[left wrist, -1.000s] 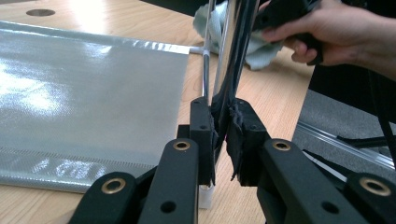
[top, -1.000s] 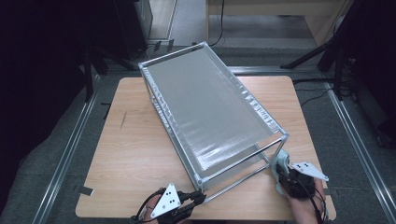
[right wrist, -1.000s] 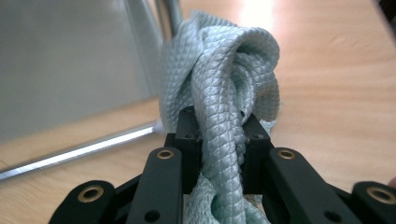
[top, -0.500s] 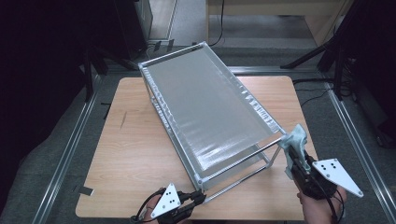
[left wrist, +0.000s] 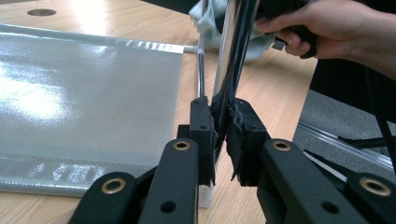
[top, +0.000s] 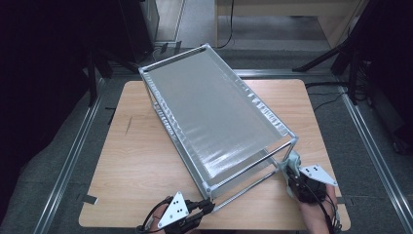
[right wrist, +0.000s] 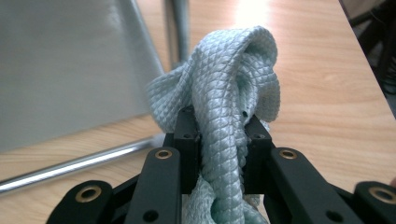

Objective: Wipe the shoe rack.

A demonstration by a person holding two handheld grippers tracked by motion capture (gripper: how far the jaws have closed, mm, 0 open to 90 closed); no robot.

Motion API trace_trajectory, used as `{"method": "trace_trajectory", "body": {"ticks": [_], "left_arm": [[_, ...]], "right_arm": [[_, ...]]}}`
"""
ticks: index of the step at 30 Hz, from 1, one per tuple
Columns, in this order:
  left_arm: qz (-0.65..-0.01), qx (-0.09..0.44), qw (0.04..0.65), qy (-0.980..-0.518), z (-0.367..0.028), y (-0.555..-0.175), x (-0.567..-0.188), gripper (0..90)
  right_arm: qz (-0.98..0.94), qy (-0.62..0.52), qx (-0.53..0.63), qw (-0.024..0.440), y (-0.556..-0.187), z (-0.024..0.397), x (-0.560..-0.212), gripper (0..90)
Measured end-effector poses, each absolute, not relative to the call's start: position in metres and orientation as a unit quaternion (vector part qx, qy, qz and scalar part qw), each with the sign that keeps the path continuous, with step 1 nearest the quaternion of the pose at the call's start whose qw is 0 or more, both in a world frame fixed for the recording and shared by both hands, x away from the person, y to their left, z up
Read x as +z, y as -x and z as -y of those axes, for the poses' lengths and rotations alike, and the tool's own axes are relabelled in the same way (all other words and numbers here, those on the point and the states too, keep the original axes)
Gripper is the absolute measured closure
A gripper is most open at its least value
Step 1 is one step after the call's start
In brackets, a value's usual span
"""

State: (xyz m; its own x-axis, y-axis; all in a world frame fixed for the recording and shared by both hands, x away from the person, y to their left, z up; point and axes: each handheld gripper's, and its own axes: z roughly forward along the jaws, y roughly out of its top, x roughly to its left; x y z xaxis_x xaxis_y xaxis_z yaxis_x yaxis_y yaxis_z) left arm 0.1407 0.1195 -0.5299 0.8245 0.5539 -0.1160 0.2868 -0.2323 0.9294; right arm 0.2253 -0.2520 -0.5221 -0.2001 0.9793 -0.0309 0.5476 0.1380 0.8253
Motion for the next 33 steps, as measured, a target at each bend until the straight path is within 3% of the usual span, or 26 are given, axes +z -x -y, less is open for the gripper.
{"method": "trace_trajectory", "body": {"ticks": [16,26,30,33], "left_arm": [[-0.272,0.121,0.558,-0.775,-0.122,-0.139,-0.531,81.2],[-0.281,0.126,0.555,-0.772,-0.128,-0.137,-0.531,81.0],[-0.284,0.128,0.554,-0.772,-0.131,-0.136,-0.531,81.1],[-0.285,0.131,0.553,-0.772,-0.133,-0.136,-0.531,81.1]], "right_arm": [[-0.624,-0.501,0.469,0.375,-0.213,0.259,-0.465,74.1],[-0.69,-0.511,0.414,0.301,-0.218,0.252,-0.499,72.0],[-0.658,-0.526,0.396,0.365,-0.205,0.225,-0.51,73.6],[-0.673,-0.498,0.396,0.377,-0.2,0.197,-0.513,73.8]]}}
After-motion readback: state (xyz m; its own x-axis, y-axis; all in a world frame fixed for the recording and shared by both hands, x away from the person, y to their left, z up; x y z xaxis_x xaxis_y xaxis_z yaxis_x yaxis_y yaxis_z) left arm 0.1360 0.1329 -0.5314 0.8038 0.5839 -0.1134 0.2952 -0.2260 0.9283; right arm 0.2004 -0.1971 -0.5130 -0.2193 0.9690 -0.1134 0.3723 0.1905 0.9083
